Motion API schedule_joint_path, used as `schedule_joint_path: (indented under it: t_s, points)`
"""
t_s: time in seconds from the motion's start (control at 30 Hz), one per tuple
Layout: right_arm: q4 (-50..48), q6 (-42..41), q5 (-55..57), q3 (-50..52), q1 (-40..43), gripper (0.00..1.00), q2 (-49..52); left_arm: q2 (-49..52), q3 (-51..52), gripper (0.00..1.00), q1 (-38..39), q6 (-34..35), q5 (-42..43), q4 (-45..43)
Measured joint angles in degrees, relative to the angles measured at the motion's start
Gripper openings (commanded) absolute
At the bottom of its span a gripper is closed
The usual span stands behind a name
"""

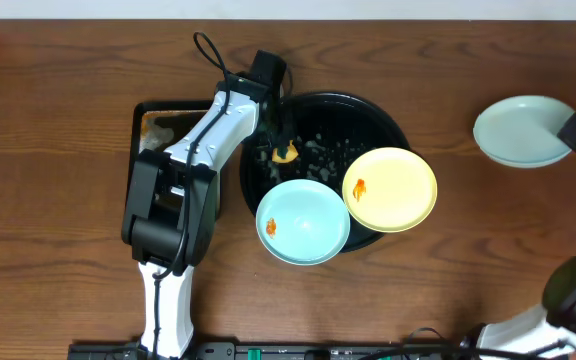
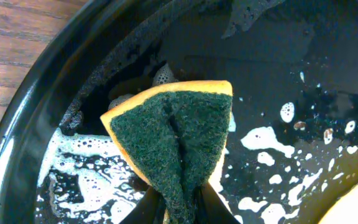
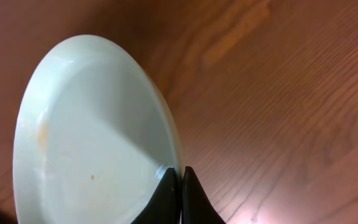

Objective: Clean dirty plates on tray and stack at the side
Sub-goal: 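Carry the pale-green plate right and set it on the table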

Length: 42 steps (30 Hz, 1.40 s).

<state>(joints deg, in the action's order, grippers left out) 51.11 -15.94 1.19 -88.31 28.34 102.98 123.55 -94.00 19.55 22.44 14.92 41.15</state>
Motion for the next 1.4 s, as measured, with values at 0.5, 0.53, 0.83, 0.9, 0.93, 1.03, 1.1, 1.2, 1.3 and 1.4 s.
schedule_joint_path:
  t_s: [0.5, 0.53, 0.83, 0.9, 0.93, 1.03, 1.1, 1.2, 1.3, 1.4]
  points:
    - [-0.22, 0.07, 0.26, 0.76, 0.96, 0.47, 8.57, 0.0, 0.0, 0.14, 0.0, 0.0, 0.07, 0.07]
    - [0.02, 0.04, 0.33, 0.79, 0.96, 0.47, 8.35, 0.0, 0.0, 0.15, 0.0, 0.0, 0.24, 0.07]
    - [2.21, 1.09, -14.03, 1.01, 0.28, 0.47, -7.48, 0.0, 0.0, 0.17, 0.0, -0.7, 0.5, 1.66]
    - [2.51, 2.03, -17.92, 0.96, -1.27, 0.47, -12.09, 0.0, 0.0, 0.17, 0.02, -1.81, 0.7, 2.12]
    - [2.91, 2.54, -19.15, 0.96, -2.25, 0.48, -13.77, 0.0, 0.0, 0.17, 0.09, -2.25, 0.79, 2.16]
    - [4.13, 3.65, -21.75, 0.94, -6.49, 0.52, -17.59, -0.26, 0.0, 0.15, 0.39, -4.07, 0.87, 2.29]
    - [5.25, 4.31, -22.29, 0.94, -9.4, 0.52, -18.86, -1.62, 0.0, 0.1, 0.72, -5.18, 0.9, 2.78]
    - [8.24, 5.53, -20.24, 0.96, -13.75, 0.51, -18.88, -7.21, 0.0, 0.1, 0.94, -6.38, 1.22, 5.68]
    - [10.19, 7.06, -19.19, 0.96, -17.4, 0.5, -18.53, -13.86, 0.0, 0.1, 0.31, -7.85, 1.25, 7.85]
    - [11.19, 8.35, -18.82, 0.96, -20.28, 0.5, -18.05, -20.68, -0.02, 0.1, -1.31, -9.01, -0.94, 11.34]
